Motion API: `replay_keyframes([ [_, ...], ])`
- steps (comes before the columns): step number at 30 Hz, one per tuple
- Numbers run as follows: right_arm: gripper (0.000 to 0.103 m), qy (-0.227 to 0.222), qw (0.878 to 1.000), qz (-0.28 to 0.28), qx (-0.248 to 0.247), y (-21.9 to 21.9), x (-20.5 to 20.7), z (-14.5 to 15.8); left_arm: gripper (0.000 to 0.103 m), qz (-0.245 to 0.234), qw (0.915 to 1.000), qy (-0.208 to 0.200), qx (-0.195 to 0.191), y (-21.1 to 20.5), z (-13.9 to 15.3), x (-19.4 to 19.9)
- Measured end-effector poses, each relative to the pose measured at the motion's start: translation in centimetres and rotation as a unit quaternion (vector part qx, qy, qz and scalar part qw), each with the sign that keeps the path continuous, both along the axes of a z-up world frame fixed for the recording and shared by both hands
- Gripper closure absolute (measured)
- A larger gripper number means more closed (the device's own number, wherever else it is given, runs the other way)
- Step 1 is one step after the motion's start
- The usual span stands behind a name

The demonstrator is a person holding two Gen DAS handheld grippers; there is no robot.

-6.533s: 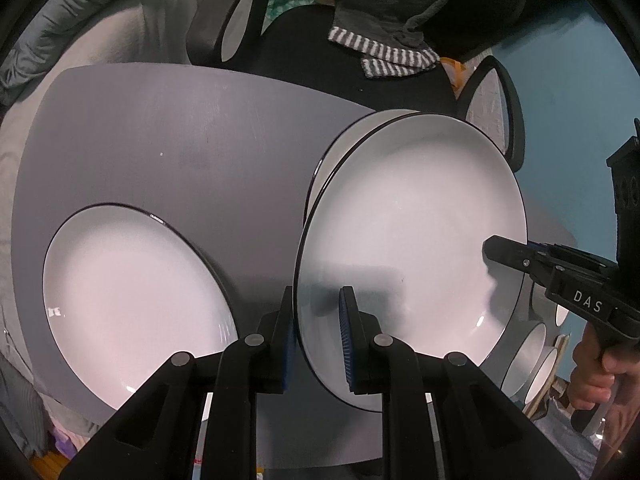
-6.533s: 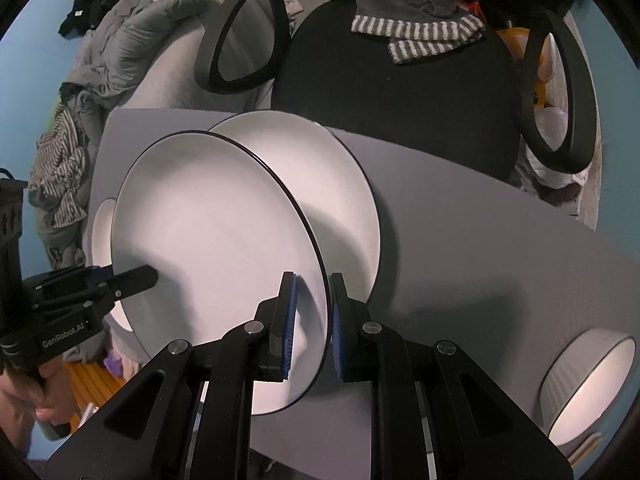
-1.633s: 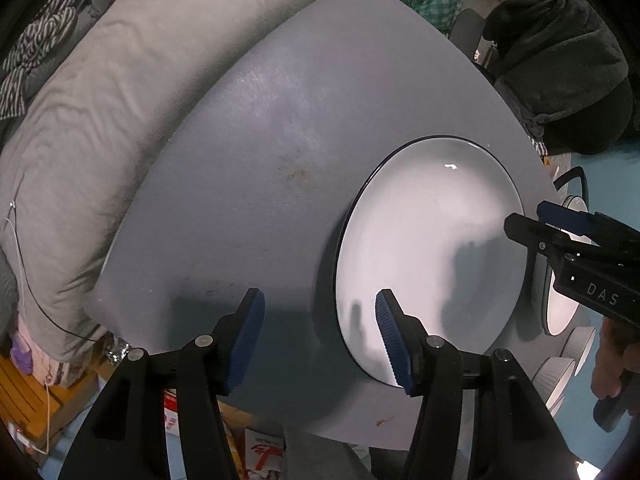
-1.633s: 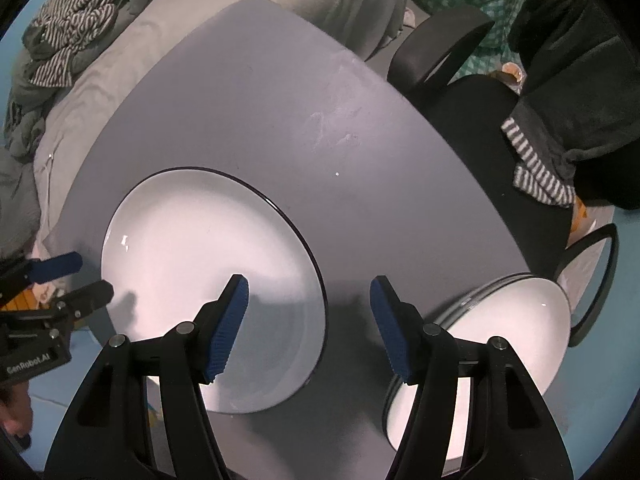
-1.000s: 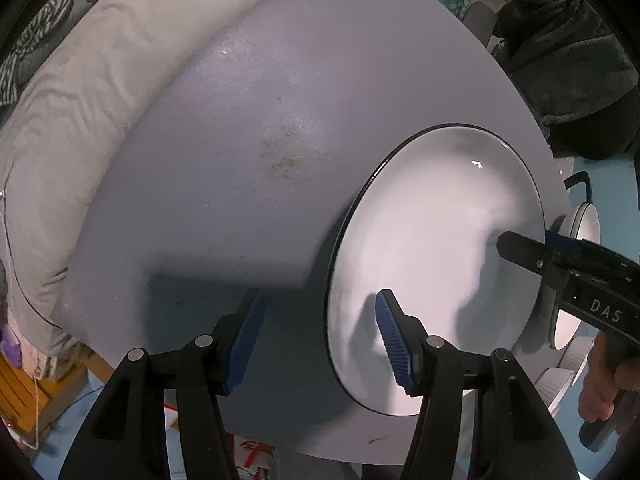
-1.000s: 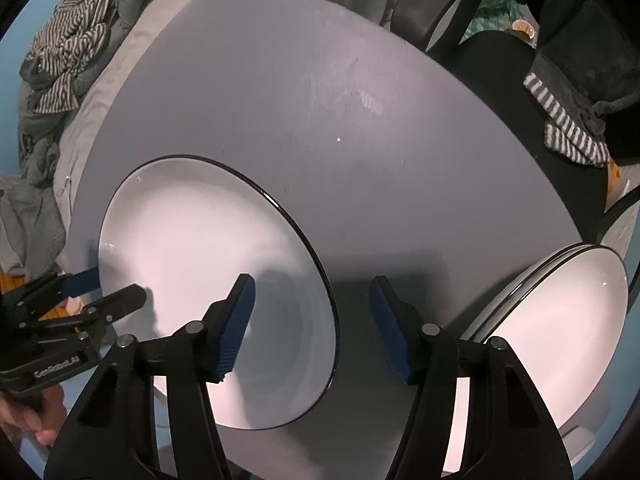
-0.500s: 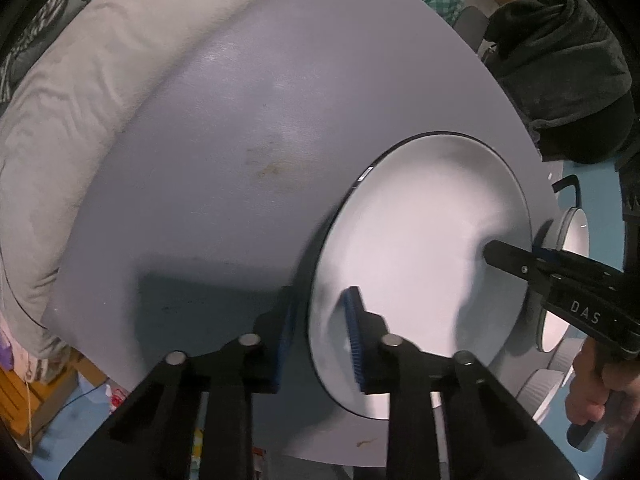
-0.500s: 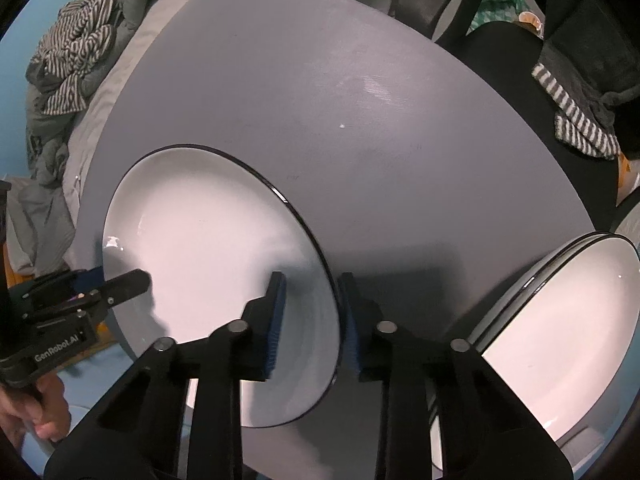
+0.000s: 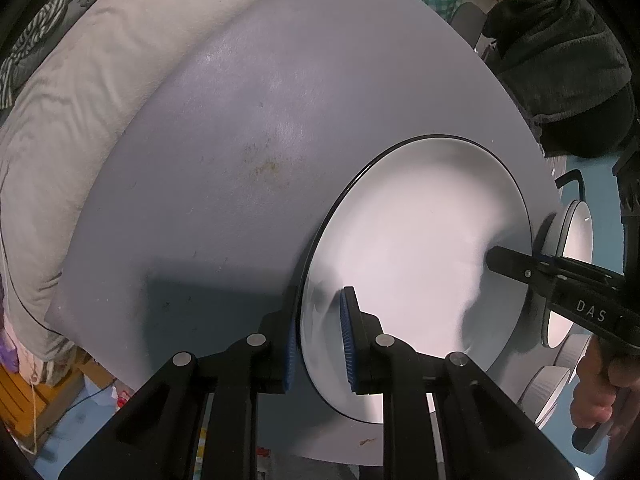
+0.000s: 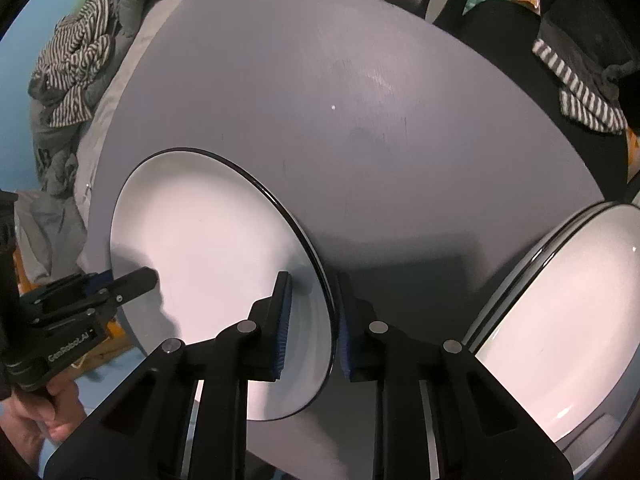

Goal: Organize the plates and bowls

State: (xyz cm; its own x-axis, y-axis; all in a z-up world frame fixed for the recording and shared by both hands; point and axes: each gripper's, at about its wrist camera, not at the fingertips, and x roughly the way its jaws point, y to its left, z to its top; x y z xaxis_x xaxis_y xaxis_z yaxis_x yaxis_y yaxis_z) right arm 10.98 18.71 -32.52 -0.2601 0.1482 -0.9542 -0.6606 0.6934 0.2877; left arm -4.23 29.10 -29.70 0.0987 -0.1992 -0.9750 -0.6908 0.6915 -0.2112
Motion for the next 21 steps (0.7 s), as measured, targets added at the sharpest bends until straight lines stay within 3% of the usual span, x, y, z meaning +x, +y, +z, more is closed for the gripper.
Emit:
replay_keyframes([
  [21, 0.084, -0.001, 1.000, -0.024, -0.005, -1.0, -0.5, 0.9, 0.084, -0.009, 0.9998, 0.002, -0.018, -1.1, -0.7, 1.0],
])
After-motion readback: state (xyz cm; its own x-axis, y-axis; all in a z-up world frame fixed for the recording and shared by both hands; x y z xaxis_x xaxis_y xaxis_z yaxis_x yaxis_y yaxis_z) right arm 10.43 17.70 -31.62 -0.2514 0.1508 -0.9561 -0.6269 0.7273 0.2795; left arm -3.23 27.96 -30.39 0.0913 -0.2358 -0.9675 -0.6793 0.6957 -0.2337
